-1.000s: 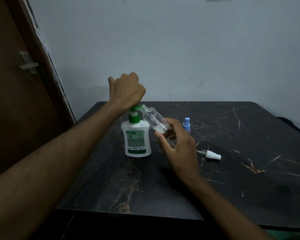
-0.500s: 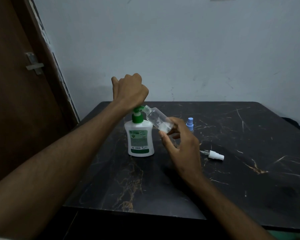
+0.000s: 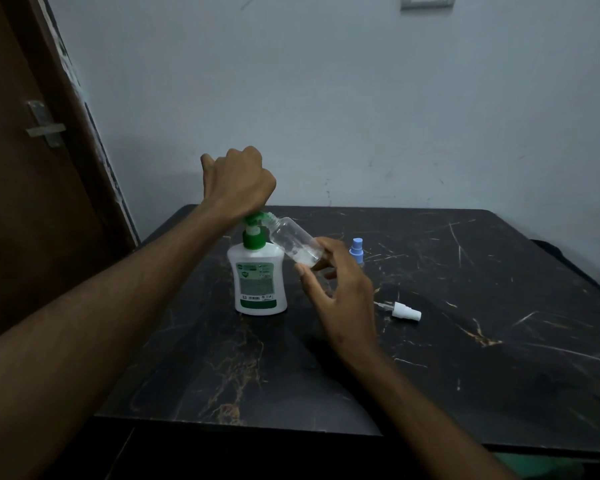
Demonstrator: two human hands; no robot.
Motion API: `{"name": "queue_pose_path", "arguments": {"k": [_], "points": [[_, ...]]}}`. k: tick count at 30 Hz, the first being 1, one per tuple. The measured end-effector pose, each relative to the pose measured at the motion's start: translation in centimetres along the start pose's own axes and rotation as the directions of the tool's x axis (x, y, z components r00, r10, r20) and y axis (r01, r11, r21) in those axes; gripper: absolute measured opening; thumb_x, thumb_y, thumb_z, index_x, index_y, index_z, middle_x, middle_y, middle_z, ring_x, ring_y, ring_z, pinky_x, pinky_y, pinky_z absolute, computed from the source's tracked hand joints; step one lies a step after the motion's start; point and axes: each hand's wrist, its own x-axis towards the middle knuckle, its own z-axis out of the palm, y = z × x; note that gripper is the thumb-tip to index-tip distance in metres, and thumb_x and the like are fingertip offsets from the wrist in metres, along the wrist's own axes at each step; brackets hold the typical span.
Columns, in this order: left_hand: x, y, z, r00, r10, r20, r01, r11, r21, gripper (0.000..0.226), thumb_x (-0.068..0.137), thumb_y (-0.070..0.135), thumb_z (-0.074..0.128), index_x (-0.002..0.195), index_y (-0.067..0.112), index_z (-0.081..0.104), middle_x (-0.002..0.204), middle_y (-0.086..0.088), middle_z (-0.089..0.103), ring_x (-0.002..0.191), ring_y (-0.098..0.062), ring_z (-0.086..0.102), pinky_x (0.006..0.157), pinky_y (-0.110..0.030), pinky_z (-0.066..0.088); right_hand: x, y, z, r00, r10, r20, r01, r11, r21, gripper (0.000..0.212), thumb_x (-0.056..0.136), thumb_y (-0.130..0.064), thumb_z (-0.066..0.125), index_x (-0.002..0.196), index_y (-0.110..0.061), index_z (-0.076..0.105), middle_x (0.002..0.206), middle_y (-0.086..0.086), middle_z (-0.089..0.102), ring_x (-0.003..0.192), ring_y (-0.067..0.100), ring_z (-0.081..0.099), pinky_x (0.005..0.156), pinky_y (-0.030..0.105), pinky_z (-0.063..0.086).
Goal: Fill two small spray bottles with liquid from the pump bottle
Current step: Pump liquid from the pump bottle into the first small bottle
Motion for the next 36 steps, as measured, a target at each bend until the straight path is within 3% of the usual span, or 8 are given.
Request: {"name": "queue_pose_path", "arguments": {"k": [6,12,18,23,28,33,36], "points": [[-0.4,-0.1,0.7,1.000,0.005,-0.001,-0.005,1.000,0.014,0.027,0.082,0.020,0.039,0.082,0.011,0.064,0.082,-0.007,0.068,0.072,-0.030,0.060,0.092,-0.051,0.035,0.0,0.3,0.0,1.000,0.004,0.007,-0.004,1.000,-0.007,0.031,0.098,-0.041,0.067,0.127,-0.033,0.058,0.109,-0.023,0.062,0.099,0.001,0.063,0.085,0.029,0.056],[-0.2,0.0,-0.4,1.000,0.031,-0.004,-0.030,0.999,0.030,0.019,0.084,0.019,0.041,0.072,0.011,0.053,0.073,-0.008,0.062,0.066,-0.028,0.055,0.094,-0.051,0.034,0.0,0.4,0.0,1.000,0.001,0.017,0.000,1.000,-0.015,0.031,0.099,-0.046,0.065,0.127,-0.036,0.056,0.107,-0.032,0.056,0.100,-0.001,0.061,0.084,0.025,0.054],[-0.5,0.3,0.4,0.999,0.036,0.004,-0.036,0.999,0.024,0.021,0.082,0.020,0.040,0.073,0.011,0.057,0.074,-0.007,0.063,0.068,-0.029,0.058,0.090,-0.050,0.033,0.1,0.6,-0.1,1.000,0.022,0.016,-0.023,1.000,0.005,0.030,0.099,-0.042,0.066,0.126,-0.034,0.058,0.110,-0.021,0.063,0.100,0.000,0.062,0.082,0.022,0.052],[-0.1,0.0,-0.1,1.000,0.027,-0.002,-0.027,0.999,0.026,0.020,0.082,0.020,0.039,0.070,0.011,0.053,0.073,-0.008,0.062,0.066,-0.029,0.056,0.088,-0.049,0.032,0.0,0.3,0.0,0.999,0.024,0.030,-0.024,1.000,0.007,0.032,0.098,-0.047,0.064,0.127,-0.034,0.057,0.112,-0.020,0.064,0.101,0.001,0.063,0.083,0.024,0.054],[-0.6,0.7,0.2,1.000,0.020,0.011,-0.020,1.000,-0.006,0.022,0.084,0.020,0.041,0.078,0.012,0.060,0.079,-0.005,0.066,0.070,-0.027,0.058,0.090,-0.049,0.033,0.0,0.4,-0.3,0.999,0.030,0.021,-0.030,0.999,0.022,0.030,0.099,-0.041,0.067,0.125,-0.031,0.060,0.112,-0.016,0.066,0.099,0.002,0.064,0.082,0.021,0.053],[-0.5,0.5,-0.6,1.000,0.022,-0.003,-0.022,1.000,0.009,0.019,0.083,0.017,0.042,0.065,0.015,0.042,0.065,-0.004,0.053,0.058,-0.023,0.045,0.091,-0.049,0.034,0.0,0.2,-0.2,1.000,0.020,0.024,-0.021,1.000,0.022,0.028,0.099,-0.043,0.066,0.125,-0.033,0.059,0.112,-0.019,0.066,0.099,0.003,0.065,0.081,0.025,0.055],[-0.5,0.6,-0.5,1.000,0.013,0.007,-0.013,1.000,-0.012,0.017,0.083,0.018,0.042,0.066,0.014,0.046,0.069,-0.004,0.057,0.061,-0.023,0.048,0.088,-0.047,0.033,0.1,0.4,-0.1,1.000,0.018,0.022,-0.019,1.000,0.015,0.029,0.099,-0.043,0.066,0.125,-0.033,0.059,0.112,-0.018,0.066,0.099,0.003,0.065,0.082,0.024,0.055]]}}
